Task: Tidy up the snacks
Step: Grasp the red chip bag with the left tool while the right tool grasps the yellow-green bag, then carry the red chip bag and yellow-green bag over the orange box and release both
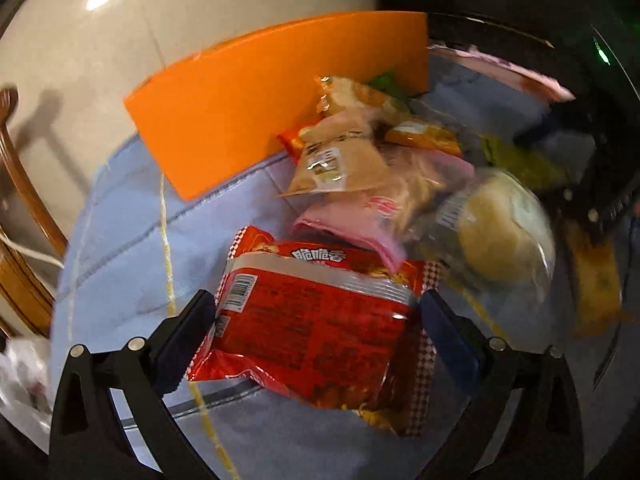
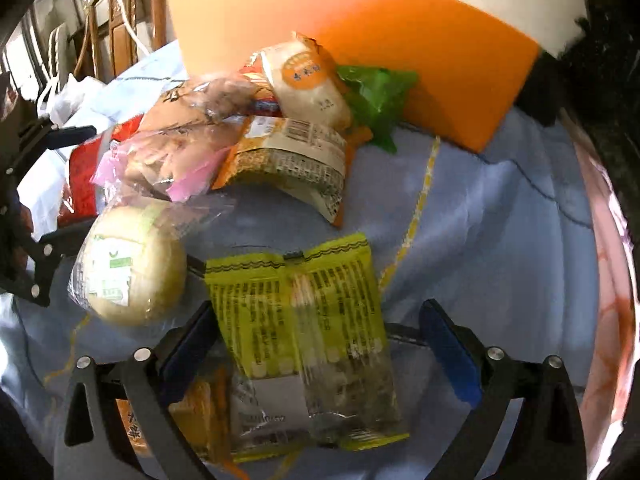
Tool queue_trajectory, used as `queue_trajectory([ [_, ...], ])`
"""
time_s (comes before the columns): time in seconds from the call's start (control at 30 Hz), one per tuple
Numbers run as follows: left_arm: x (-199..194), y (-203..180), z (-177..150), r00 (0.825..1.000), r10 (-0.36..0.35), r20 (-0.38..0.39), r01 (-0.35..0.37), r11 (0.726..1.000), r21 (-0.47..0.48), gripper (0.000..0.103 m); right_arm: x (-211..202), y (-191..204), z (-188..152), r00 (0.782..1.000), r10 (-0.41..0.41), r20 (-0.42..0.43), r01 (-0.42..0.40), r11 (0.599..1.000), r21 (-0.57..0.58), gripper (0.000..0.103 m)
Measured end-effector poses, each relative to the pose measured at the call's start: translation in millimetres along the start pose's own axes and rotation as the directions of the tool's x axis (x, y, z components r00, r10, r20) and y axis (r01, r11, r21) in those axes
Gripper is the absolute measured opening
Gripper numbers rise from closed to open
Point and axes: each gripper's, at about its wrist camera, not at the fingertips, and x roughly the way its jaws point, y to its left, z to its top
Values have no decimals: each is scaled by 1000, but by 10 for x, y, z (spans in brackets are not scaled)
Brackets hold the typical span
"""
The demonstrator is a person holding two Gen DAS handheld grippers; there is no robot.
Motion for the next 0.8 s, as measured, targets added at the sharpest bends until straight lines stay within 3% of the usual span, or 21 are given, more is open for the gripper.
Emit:
queue_trajectory([
  [0.03, 17, 40, 2, 1000, -23, -11, 22, 999, -28, 86, -38, 4, -7, 1000, -4, 5, 4, 1000, 5, 74],
  [0.1, -16, 74, 1, 999, -44, -11, 43, 997, -72, 78, -135, 46, -31, 999, -40, -6, 40, 999, 3, 66],
  [0.23, -132, 32, -68, 1000, -24, -1, 24, 992, -123, 73, -276, 171, -192, 1000, -9, 14, 9, 1000, 7, 64],
  [0.3, -199, 20, -69, 1000, -17, 8, 18, 989, -145, 73, -329, 157, -261, 1000, 7, 24, -8, 999, 46, 64],
  [0.37, -278, -4, -50, 999, 33, 9, -32, 988, -149, 73, -352, 140, -284, 999, 16, 34, -20, 995, 101, 64],
  [0.43, -349, 52, -33, 1000, 23, -9, -24, 979, -204, 73, -419, 121, -285, 999, 23, 49, -29, 989, 142, 64],
  [0.57, -521, 52, 25, 999, 23, -24, -28, 971, -239, 73, -742, 134, -179, 990, -13, 138, -13, 982, 189, 64],
  [0.7, -868, 79, 196, 1000, 19, 23, -11, 955, -296, 73, -1053, 34, -20, 976, -37, 215, -14, 973, 232, 64],
  [0.8, -1125, 131, 452, 997, 64, 48, -44, 943, -331, 73, -1250, -31, 117, 969, -46, 244, -21, 964, 263, 64],
])
